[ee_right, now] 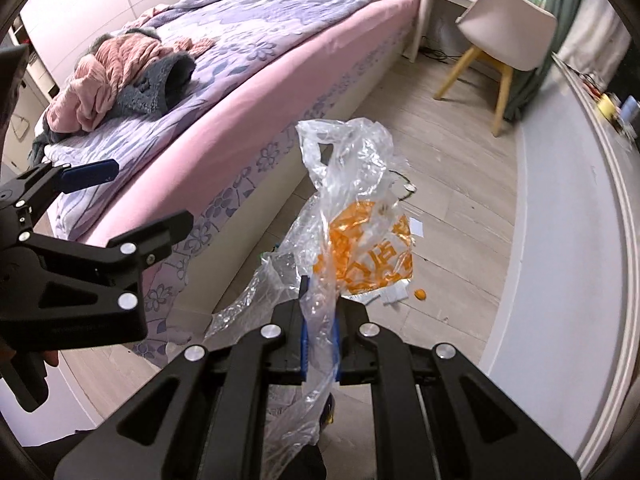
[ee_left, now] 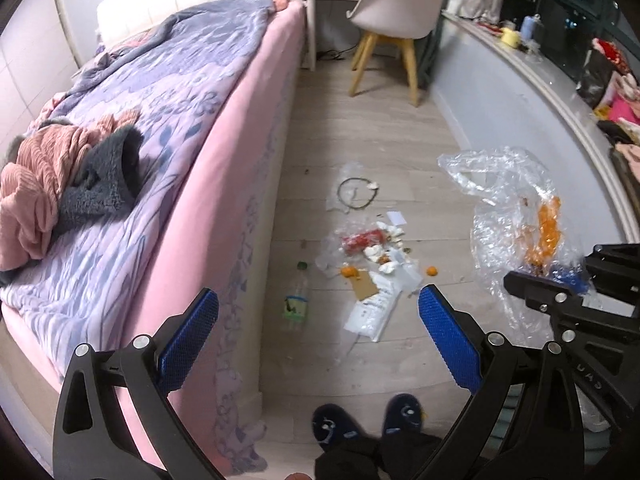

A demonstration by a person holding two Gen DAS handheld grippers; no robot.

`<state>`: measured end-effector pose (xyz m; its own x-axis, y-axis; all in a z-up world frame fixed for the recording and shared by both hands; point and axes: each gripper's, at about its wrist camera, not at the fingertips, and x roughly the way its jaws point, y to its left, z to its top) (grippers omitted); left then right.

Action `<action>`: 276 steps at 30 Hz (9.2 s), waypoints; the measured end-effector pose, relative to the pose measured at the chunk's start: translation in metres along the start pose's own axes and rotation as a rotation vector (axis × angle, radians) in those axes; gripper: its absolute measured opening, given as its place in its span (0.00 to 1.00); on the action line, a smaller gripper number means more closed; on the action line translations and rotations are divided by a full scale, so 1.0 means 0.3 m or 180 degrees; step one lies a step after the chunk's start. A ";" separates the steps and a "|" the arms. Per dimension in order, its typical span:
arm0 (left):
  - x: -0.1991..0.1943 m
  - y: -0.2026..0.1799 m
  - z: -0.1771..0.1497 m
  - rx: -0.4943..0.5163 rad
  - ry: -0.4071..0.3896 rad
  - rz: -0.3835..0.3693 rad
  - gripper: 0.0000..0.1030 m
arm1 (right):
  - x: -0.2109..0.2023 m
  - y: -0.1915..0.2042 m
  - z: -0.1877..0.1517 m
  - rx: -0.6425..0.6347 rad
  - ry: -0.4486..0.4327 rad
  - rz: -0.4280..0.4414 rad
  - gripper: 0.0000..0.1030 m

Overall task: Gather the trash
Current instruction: 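Carry the bag in the right tool toward the trash pile by the bed, then lower the left tool onto the clear bottle and close on its label while the right tool holds the bag, then lift the bottle with the left tool beside the bag in the right tool, then carry the bottle in the left tool while the right tool carries the bag toward the blue bin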

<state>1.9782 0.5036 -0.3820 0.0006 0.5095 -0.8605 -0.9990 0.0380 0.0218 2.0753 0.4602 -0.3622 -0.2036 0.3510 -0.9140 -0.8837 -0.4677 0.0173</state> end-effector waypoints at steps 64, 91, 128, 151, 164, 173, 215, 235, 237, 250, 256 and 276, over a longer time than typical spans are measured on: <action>1.982 0.182 -0.587 0.0072 0.0085 0.0310 0.95 | 1.896 -0.088 -0.241 -0.0956 -0.0136 0.0423 0.10; 2.019 0.209 -0.596 0.0007 0.0275 0.0268 0.95 | 1.931 -0.093 -0.250 -0.0971 -0.0230 0.0534 0.10; 1.951 0.164 -0.572 0.0077 0.0309 0.0099 0.61 | 1.867 -0.102 -0.247 -0.0885 -0.0250 0.0516 0.10; 1.014 0.030 -0.250 0.0064 0.0490 -0.0089 0.61 | 0.959 -0.099 -0.071 -0.0615 0.0051 0.0428 0.10; 0.375 0.094 0.030 -0.0060 0.0243 0.0005 0.61 | 0.369 0.024 0.111 -0.0740 -0.0069 0.0315 0.10; -0.099 0.181 0.105 -0.0243 0.0084 0.0027 0.61 | -0.033 0.152 0.206 -0.0731 -0.0161 0.0264 0.10; -1.200 0.710 -0.576 -0.2748 -0.0356 0.1888 0.61 | -0.631 1.125 0.171 -0.3376 -0.0635 0.1804 0.10; -1.629 1.234 -1.263 -0.3681 -0.0457 0.2619 0.61 | -0.716 2.040 -0.070 -0.4104 -0.0465 0.2392 0.10; -1.636 1.293 -1.304 -0.3793 -0.0474 0.2631 0.61 | -0.705 2.115 -0.069 -0.4184 -0.0452 0.2420 0.10; -1.647 1.760 -1.380 -0.4122 -0.0309 0.2781 0.61 | -0.583 2.554 0.098 -0.4291 -0.0354 0.2632 0.10; -1.671 2.010 -1.312 -0.4101 -0.0314 0.2938 0.61 | -0.558 2.746 0.292 -0.4326 -0.0503 0.2710 0.10; -1.702 2.805 -1.346 -0.3866 -0.0448 0.2736 0.61 | -0.428 3.337 0.602 -0.4004 -0.0571 0.2526 0.10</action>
<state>1.1194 -0.0717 -0.1297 -0.6577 0.0836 -0.7486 -0.1223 -0.9925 -0.0035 1.1406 0.0935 -0.1545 -0.5738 -0.2734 -0.7720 0.3902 -0.9200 0.0358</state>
